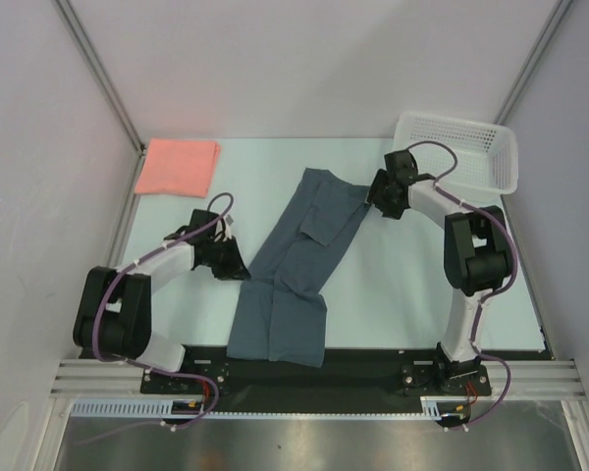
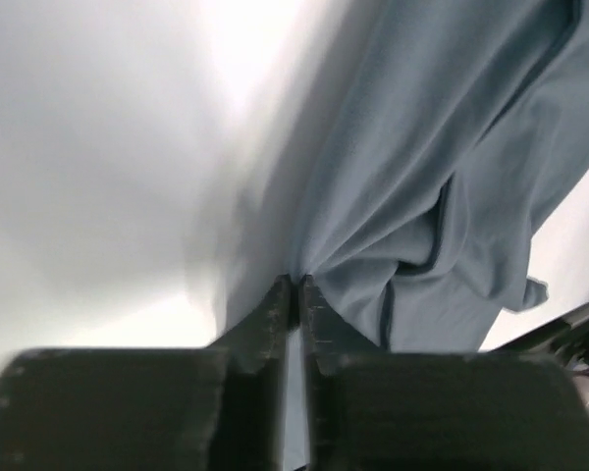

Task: Fold and stack the t-shirts
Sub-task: Fold the tshirt

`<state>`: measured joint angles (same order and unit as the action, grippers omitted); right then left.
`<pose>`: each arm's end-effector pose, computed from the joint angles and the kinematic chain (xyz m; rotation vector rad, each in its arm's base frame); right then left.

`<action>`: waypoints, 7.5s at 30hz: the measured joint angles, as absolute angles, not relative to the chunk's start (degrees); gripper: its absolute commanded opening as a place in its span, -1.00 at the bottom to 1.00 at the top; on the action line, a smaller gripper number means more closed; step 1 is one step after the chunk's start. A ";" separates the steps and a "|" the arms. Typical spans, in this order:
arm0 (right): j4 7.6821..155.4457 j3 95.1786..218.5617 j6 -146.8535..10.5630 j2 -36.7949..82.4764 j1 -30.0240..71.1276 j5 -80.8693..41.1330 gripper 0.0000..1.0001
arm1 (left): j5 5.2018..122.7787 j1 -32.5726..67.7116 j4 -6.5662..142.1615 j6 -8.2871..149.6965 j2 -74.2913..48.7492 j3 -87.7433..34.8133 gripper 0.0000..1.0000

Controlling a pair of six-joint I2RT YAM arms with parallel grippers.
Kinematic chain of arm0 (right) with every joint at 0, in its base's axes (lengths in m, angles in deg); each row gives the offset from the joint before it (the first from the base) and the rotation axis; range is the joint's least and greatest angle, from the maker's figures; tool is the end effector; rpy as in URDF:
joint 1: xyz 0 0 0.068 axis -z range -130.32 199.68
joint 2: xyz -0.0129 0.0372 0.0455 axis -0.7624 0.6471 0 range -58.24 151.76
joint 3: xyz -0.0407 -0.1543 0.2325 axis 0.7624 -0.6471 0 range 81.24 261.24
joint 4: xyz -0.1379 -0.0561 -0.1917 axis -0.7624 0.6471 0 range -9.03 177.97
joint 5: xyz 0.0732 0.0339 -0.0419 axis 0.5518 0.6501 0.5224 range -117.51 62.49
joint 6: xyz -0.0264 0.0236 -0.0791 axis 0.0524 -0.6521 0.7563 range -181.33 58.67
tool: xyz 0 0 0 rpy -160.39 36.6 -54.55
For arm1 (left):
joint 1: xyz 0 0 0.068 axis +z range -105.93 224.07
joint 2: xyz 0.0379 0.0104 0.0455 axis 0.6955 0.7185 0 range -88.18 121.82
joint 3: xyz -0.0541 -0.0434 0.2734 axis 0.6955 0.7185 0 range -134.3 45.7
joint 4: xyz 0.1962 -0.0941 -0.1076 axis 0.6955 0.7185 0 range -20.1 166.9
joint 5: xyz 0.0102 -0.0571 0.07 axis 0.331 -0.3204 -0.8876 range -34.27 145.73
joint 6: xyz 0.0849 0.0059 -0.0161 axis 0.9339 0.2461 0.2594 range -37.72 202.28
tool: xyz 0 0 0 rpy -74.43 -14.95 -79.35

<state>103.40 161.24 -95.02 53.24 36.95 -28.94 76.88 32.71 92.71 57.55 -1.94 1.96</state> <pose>0.4217 0.0934 0.1800 0.4717 2.4930 0.2965 0.2585 -0.0801 0.1466 -0.2098 2.7619 -0.6789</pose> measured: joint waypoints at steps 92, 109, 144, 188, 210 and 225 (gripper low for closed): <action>95.08 100.66 -114.63 1.35 7.37 1.88 0.06 | 68.88 21.68 101.08 37.23 -25.00 19.46 0.04; 76.52 96.79 -125.21 10.36 5.47 -0.85 -0.06 | 71.54 21.52 96.99 36.79 -23.64 20.03 0.03; 103.95 96.74 -119.26 -11.13 10.63 -4.81 -1.00 | 71.30 5.11 98.39 21.40 -30.09 21.43 -0.99; 117.74 166.53 -86.76 61.09 40.58 12.50 -0.98 | 80.15 28.58 97.82 33.40 26.25 -33.91 -0.99; 132.61 191.25 -78.39 72.54 44.18 7.34 0.24 | 69.95 30.40 105.82 41.77 26.19 -44.03 0.19; 117.55 160.41 -83.79 47.65 35.11 7.17 0.23 | 79.96 22.27 94.81 52.59 11.87 -28.18 0.22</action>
